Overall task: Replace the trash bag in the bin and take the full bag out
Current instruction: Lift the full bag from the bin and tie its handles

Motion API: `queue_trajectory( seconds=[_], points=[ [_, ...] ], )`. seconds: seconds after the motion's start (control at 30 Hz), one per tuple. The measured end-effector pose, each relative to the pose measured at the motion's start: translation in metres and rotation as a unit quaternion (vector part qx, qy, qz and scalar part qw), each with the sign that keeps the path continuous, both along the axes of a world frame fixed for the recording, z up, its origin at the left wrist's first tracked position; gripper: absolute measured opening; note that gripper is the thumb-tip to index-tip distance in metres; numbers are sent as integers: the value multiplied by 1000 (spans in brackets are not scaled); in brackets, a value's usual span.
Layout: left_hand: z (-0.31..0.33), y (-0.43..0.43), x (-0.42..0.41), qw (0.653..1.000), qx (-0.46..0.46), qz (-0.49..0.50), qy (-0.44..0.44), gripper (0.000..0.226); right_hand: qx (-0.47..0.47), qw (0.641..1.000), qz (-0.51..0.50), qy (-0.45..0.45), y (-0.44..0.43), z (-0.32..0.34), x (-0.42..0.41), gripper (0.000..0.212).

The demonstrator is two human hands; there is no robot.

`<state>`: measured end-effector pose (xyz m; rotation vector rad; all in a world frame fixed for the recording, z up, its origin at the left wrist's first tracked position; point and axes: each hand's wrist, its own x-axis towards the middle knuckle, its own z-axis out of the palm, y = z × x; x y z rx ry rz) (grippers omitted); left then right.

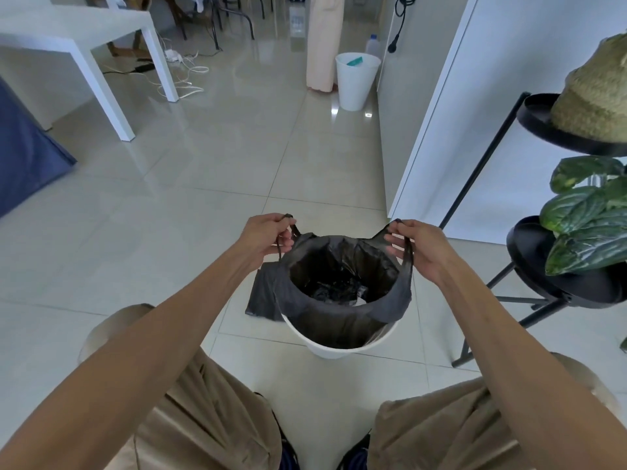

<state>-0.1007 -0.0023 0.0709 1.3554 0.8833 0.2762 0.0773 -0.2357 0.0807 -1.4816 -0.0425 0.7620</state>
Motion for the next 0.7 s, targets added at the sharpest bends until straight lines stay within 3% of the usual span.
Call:
queue_trajectory(
  seconds=[0.23, 0.37, 0.57, 0.7],
  points=[
    [18, -7, 0, 990, 13, 30, -141, 21, 73, 990, -17, -116, -14, 28, -10, 11],
    [31, -15, -3, 985, -23, 22, -170, 30, 98, 991, -30, -87, -21, 38, -14, 20],
    [49, -12, -1, 996, 63, -49, 38, 25, -17, 999, 33, -24, -27, 52, -9, 29],
    [53, -9, -6, 992, 80, -66, 66, 21, -61, 994, 85, -22, -33, 51, -8, 25]
  ],
)
